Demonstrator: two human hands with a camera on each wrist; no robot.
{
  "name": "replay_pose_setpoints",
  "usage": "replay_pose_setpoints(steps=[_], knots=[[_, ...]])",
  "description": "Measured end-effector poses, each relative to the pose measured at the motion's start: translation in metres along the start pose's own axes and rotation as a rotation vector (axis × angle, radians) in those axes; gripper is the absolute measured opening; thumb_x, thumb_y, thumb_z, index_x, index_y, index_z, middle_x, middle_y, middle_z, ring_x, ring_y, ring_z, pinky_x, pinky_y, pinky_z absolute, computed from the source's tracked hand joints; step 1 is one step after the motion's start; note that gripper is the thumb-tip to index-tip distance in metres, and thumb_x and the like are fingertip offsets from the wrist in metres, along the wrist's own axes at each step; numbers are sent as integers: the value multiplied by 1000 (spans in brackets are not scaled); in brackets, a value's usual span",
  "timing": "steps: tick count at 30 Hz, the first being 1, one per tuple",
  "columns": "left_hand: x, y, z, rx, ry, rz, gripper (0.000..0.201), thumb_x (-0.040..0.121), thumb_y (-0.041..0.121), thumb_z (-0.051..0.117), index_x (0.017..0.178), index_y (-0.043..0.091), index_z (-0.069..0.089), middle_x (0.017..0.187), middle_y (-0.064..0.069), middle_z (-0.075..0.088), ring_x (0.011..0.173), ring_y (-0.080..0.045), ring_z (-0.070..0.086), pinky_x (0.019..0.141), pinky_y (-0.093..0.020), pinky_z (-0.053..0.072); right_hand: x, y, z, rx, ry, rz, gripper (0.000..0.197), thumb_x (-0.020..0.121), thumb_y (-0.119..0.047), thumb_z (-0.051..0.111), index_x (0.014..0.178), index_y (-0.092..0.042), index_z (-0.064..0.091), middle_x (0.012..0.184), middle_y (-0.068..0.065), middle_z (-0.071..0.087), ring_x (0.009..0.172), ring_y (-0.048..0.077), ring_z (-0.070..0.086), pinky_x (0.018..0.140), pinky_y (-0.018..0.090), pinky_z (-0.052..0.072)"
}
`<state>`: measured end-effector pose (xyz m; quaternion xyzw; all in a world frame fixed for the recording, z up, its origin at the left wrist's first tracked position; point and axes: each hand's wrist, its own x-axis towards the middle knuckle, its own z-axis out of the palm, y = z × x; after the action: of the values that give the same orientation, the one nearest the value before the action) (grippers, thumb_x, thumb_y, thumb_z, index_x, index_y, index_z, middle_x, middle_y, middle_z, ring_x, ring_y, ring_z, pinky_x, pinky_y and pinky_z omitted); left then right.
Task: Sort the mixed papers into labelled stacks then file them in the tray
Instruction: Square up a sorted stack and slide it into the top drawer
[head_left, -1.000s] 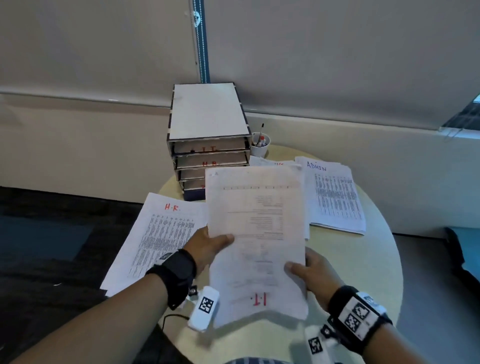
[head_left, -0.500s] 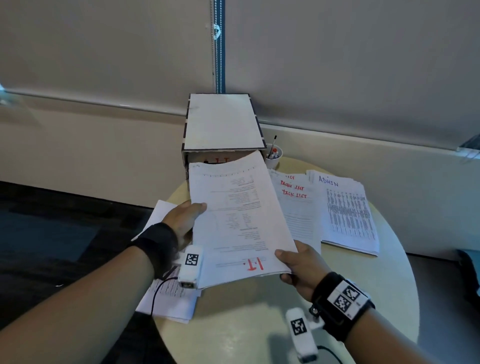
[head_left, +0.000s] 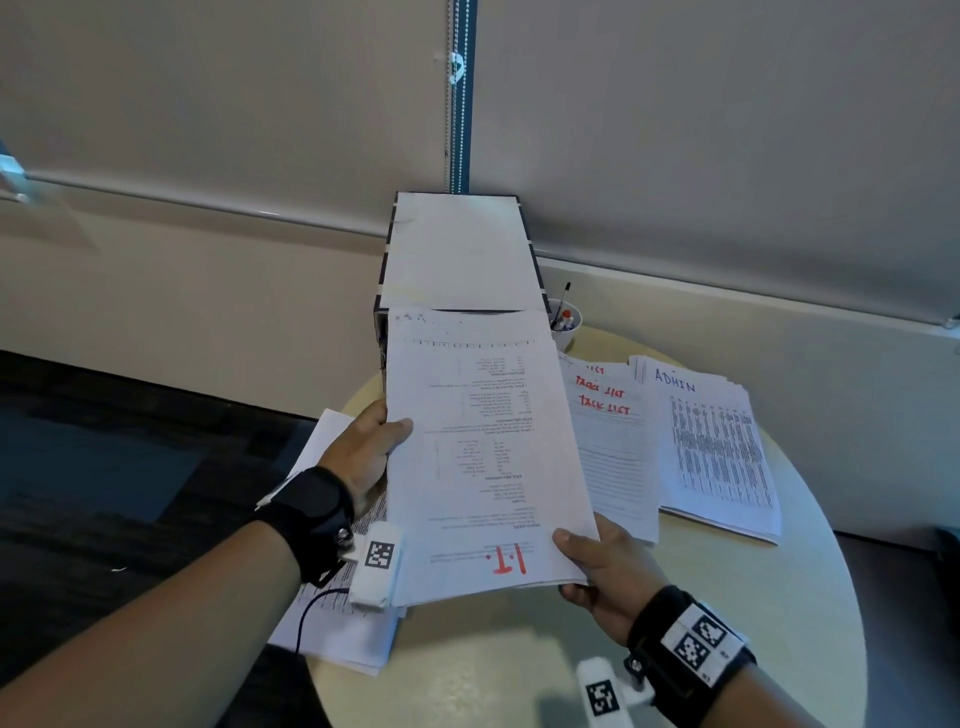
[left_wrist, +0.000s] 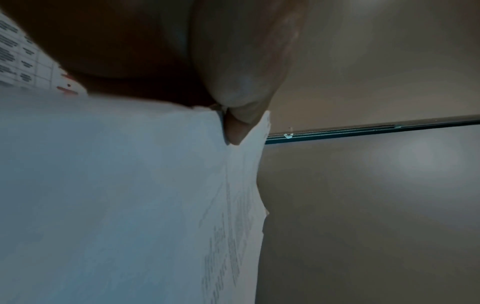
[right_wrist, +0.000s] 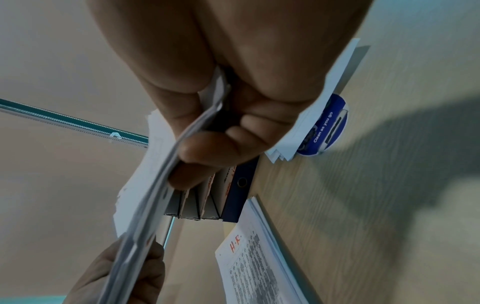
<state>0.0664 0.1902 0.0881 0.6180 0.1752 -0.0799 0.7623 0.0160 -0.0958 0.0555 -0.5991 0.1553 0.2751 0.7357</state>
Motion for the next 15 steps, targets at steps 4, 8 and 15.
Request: replay_pose_setpoints(steps=[4,8,15], knots=[[12,8,-4,10,79,-50,20,102,10,47,117,11,59,108,-13,72,85,-25,70,65,-30,57,12,-3,11,23,26,27,23,98,-9,59,120,-10,64,109,16,74,78,22,65,46,24,49],[16,11,-6,44,74,-48,19,102,8,45,116,8,58,98,-10,72,68,-15,71,51,-22,53,17,-1,15,26,29,40,23,97,-10,60,120,-12,64,108,14,75,81,23,67,47,25,50],[23,8,-15,10,85,-63,25,103,9,44,125,9,55,100,-9,74,77,-22,72,58,-28,56,23,-4,24,22,12,97,22,97,-10,60,118,-12,66,107,15,75,78,23,67,47,25,52]])
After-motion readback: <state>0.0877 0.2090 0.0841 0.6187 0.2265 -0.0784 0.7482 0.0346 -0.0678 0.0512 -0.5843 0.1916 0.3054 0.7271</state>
